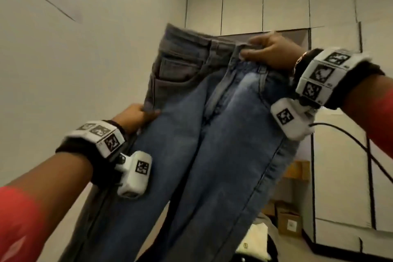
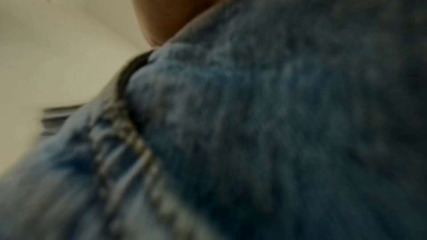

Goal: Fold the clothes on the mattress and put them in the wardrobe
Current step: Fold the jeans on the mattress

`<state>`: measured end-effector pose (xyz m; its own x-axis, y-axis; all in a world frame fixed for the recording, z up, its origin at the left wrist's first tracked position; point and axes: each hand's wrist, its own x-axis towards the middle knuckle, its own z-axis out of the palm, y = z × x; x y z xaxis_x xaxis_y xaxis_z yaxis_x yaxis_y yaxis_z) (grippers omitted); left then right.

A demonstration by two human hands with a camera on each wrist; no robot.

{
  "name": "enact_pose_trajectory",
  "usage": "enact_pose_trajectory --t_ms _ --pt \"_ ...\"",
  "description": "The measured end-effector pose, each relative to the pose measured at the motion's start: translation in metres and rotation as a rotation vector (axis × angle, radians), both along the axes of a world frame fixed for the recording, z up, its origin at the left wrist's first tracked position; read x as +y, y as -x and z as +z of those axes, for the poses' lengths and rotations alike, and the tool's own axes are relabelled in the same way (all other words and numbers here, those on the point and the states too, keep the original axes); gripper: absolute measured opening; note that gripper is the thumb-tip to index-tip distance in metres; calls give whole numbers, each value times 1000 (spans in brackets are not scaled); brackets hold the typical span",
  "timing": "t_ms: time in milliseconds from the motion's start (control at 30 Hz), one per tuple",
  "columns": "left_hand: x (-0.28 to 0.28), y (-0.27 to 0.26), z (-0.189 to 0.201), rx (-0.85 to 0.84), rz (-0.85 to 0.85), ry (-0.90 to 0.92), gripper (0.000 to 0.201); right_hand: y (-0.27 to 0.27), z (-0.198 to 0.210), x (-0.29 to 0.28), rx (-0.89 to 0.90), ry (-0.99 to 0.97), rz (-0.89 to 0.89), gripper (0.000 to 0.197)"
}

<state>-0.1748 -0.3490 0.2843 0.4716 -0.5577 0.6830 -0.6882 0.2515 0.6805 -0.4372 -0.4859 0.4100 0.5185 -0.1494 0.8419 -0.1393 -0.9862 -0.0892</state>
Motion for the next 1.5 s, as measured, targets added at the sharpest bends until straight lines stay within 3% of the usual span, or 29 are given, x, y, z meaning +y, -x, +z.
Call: enact_pose_trajectory --t_ms 33,133,200,267,367,433,500,600,667,767,833,933,1067,1267,1367,1433,1500 --pt "2 3 -7 -4 3 -61 8 -7 -9 -2 95 15 -25 20" --pt "6 16 -40 -4 -9 -27 70 -26 -52 -8 205 6 0 27" --pt "10 25 -66 139 -67 44 85 -33 -85 -8 250 -15 33 29" --pt "11 26 -90 305 -140 29 68 -35 -113 -8 319 -48 88 29" --pt "11 25 -120 284 -212 -29 28 -30 -148 -10 441 -85 97 22" --pt "6 22 -137 307 -233 3 13 -26 -170 -14 517 -102 95 16" --pt "-1 17 -151 327 -228 47 12 -24 -190 -21 593 -120 106 13" --pt "-10 14 -168 327 -196 64 10 -11 -217 -29 726 -287 218 42" --pt "-13 13 -178 335 -181 45 8 0 -236 -30 795 -324 295 48" --pt "-16 12 -196 324 -164 -3 7 10 -262 -30 967 -186 205 36" --pt "-17 16 -206 289 -153 -34 7 11 -276 -37 1083 -127 108 48" --pt "-22 23 -221 213 -135 -46 10 16 -285 -43 1161 -210 2 68" --pt "-30 41 -240 -12 -86 -1 17 14 -299 -45 1135 -332 -170 75" --pt "-36 99 -278 -355 -81 47 40 7 -327 -35 721 -1085 -56 68" --pt "-38 123 -298 -614 -9 40 23 5 -336 -37 609 -1297 16 80" --pt "-42 134 -307 -682 32 2 19 2 -340 -38 513 -1354 36 58" --pt "-44 141 -312 -594 30 6 26 0 -344 -38 459 -1407 51 43"
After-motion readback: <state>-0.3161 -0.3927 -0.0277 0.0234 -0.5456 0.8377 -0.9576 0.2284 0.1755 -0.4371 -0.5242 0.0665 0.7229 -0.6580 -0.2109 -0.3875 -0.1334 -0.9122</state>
